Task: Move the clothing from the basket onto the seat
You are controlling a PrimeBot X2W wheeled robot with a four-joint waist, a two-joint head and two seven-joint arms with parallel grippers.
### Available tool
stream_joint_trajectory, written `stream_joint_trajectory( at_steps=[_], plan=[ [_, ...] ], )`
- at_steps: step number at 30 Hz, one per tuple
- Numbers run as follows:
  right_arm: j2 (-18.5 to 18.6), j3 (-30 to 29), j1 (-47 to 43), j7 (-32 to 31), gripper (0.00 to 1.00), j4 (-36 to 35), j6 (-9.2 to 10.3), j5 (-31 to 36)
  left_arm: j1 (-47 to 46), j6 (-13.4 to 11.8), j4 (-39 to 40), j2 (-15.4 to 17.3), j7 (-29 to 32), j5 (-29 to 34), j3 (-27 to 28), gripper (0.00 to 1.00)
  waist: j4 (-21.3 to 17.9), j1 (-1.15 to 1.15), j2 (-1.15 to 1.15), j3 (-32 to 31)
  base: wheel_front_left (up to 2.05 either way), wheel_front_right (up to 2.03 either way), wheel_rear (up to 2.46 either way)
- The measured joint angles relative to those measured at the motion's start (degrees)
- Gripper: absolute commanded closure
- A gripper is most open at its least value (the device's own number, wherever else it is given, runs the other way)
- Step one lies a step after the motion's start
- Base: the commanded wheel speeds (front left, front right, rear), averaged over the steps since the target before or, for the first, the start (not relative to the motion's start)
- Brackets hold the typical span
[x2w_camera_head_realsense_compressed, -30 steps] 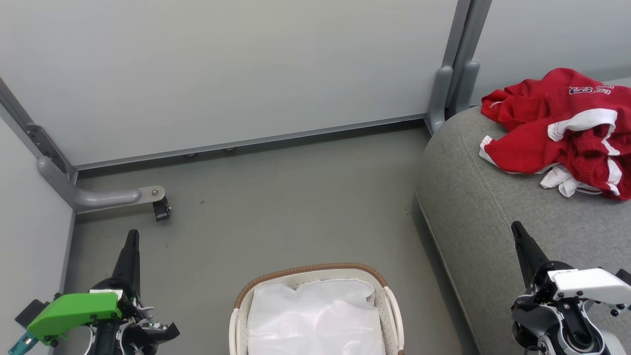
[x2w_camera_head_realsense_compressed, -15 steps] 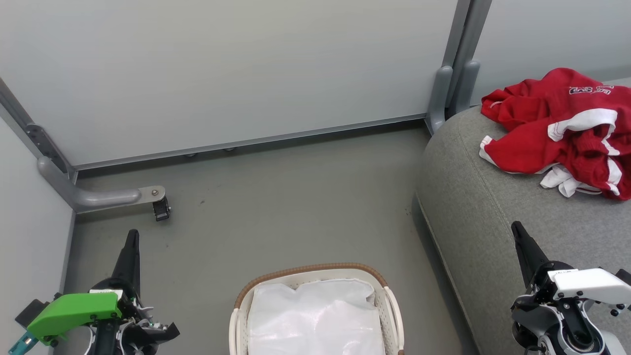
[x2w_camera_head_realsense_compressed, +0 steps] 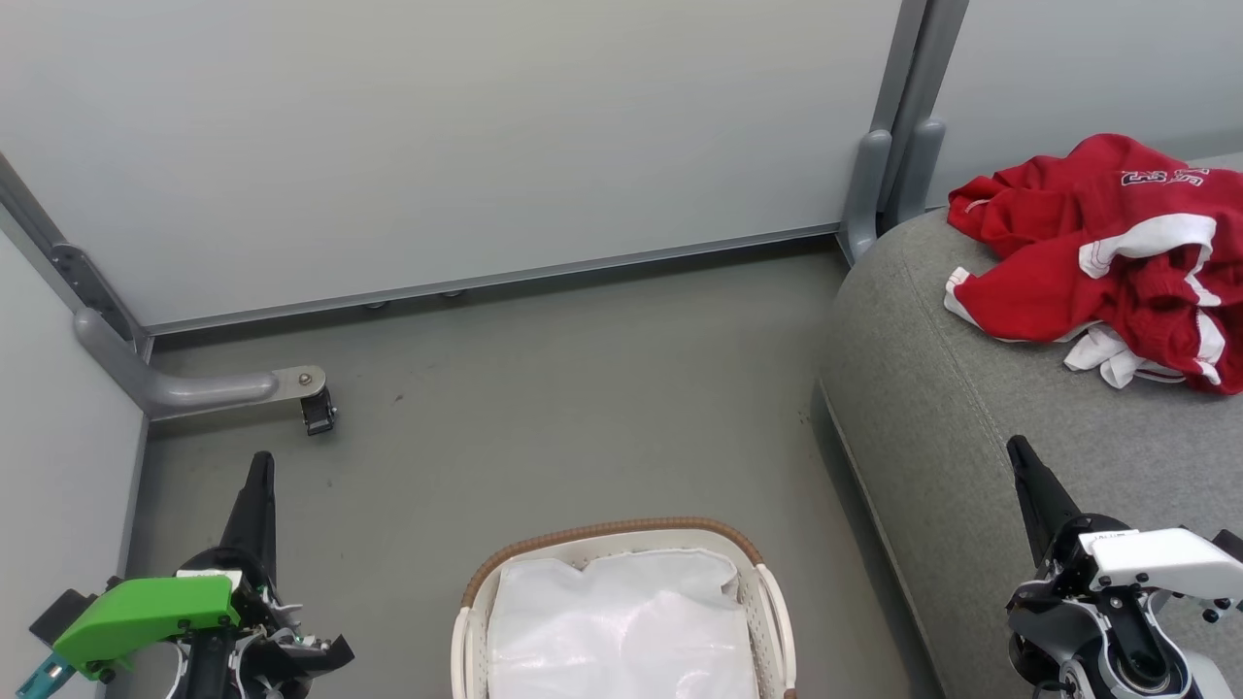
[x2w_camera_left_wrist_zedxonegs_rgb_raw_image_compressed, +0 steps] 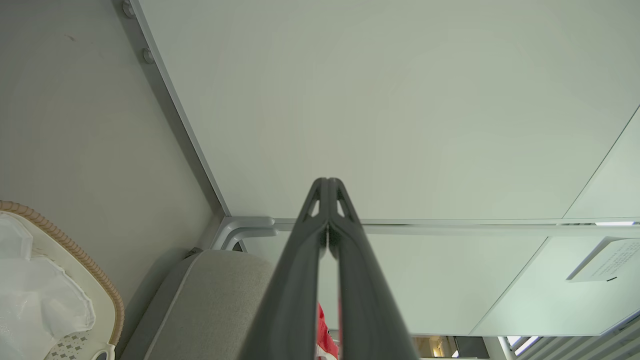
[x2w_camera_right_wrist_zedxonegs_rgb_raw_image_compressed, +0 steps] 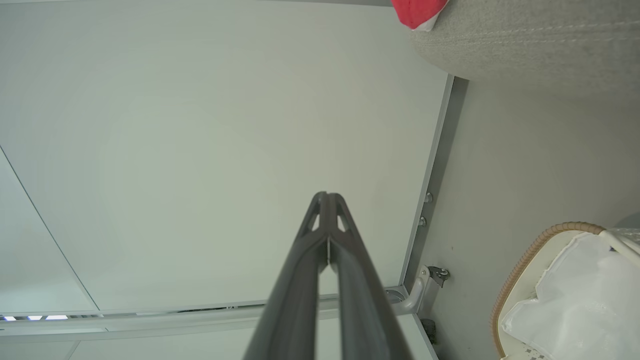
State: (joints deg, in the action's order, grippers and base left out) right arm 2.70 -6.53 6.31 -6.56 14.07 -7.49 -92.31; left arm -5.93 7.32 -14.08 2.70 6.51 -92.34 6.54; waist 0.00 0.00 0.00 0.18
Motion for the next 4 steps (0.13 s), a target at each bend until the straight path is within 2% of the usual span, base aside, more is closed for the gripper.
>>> stream_joint_trajectory(
  at_steps=[4],
  plan=[
    [0.0,0.0,0.0,0.0,1.00,0.0,0.00,0.0,0.0,0.0,0.0,0.0,0.0,0.0,0.0,1.00,0.0,0.00,0.00,0.0,0.00,0.00,0.00]
  ],
)
